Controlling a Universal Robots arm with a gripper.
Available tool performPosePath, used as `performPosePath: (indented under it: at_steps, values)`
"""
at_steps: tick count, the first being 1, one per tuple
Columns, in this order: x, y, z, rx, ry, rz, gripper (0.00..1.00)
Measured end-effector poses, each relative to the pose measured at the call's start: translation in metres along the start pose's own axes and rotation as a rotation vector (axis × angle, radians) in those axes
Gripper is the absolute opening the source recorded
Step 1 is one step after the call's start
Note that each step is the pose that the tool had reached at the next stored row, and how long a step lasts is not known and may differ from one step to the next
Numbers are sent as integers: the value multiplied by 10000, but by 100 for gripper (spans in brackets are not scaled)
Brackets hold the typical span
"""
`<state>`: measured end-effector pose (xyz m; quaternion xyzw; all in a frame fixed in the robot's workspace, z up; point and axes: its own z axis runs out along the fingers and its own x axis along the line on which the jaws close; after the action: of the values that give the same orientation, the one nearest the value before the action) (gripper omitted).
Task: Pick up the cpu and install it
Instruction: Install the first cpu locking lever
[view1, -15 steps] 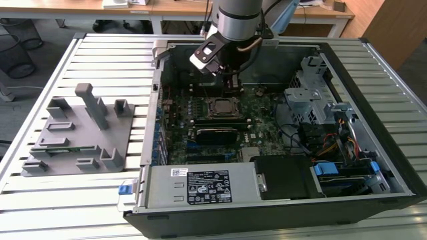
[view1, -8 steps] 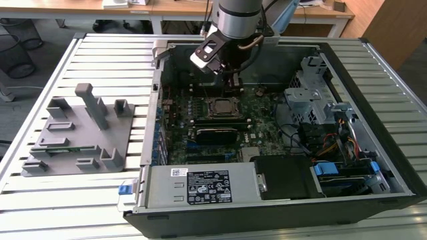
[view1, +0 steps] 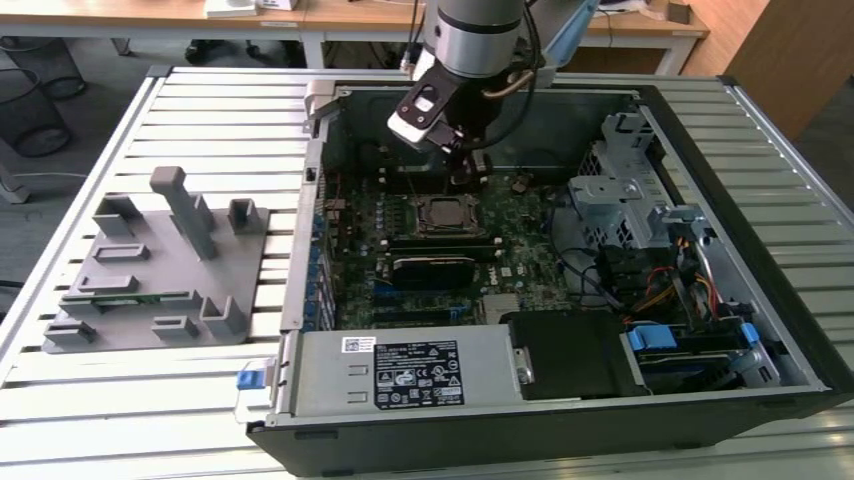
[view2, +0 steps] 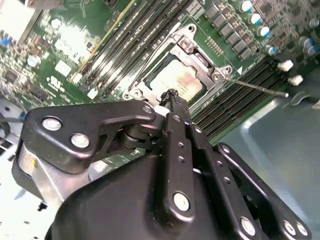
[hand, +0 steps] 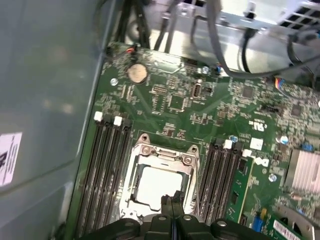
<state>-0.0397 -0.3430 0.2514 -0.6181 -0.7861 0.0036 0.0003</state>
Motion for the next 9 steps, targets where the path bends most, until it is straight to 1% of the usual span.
performPosePath:
  at_steps: [9]
  values:
    - [0, 0, 0, -7, -10, -1630, 11]
